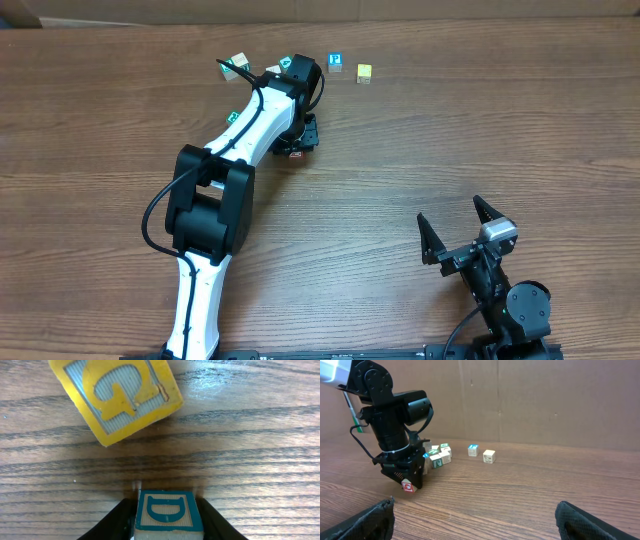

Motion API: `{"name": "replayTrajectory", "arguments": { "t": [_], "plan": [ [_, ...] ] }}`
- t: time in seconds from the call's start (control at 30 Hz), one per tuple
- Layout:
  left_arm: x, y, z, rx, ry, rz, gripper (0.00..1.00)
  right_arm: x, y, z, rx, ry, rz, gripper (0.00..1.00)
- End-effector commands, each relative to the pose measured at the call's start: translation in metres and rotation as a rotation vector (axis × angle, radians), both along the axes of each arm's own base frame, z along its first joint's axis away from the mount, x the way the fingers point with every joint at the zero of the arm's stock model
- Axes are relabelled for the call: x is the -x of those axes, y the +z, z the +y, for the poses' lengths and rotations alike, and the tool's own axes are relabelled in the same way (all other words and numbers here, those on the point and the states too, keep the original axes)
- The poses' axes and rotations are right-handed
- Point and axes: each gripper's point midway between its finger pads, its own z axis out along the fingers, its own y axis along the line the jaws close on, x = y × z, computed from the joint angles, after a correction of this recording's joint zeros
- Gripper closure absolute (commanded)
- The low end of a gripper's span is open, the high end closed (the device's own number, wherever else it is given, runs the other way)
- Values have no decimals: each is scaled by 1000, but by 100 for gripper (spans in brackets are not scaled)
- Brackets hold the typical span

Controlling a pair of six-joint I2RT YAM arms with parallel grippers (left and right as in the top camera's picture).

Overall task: Form a horizontal line
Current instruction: 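Close the left gripper on the teal D block, then lift the D block and carry it left toward the pile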

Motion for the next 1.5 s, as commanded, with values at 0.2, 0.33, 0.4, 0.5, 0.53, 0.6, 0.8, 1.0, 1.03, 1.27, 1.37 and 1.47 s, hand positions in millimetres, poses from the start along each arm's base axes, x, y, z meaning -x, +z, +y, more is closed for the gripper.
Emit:
{"name": "replayTrajectory", "arguments": {
  "t": [0.2, 0.33, 0.4, 0.5, 0.53, 0.6, 0.8, 1.0, 1.03, 1.27, 1.37, 1.47],
  "plan": [
    [3, -8, 0, -14, 7, 14, 64, -1, -2, -2, -5, -11, -1, 0],
    [3, -8, 0, -14, 7, 14, 63, -1, -2, -2, -5, -11, -1, 0],
    [3, -8, 0, -14, 7, 13, 63, -1, -2, -2, -5, -11, -1, 0],
    [2, -6, -1, -13, 7, 11, 62, -1, -2, -2, -5, -12, -1, 0],
    [1, -5, -1, -12, 7, 9, 62, -1, -2, -2, -5, -11, -1, 0],
    [0, -2, -2, -11, 7, 6, 62, -1, -2, -2, -5, -11, -1, 0],
    [0, 2, -2, -12, 7, 8, 63, -1, -2, -2, -5, -11, -1, 0],
    [-1, 3, -2, -11, 7, 6, 65, -1, -2, -2, -5, -11, -1, 0],
    [-1, 2, -2, -11, 7, 6, 65, -1, -2, -2, -5, -11, -1, 0],
    [1, 3, -1, -14, -3, 13, 81, -1, -2, -2, -5, -12, -1, 0],
    [3, 7, 0, -18, -12, 20, 90, -1, -2, -2, -5, -11, -1, 0],
    [5, 17, 0, -19, -13, 22, 94, -1, -2, -2, -5, -11, -1, 0]
  ]
}}
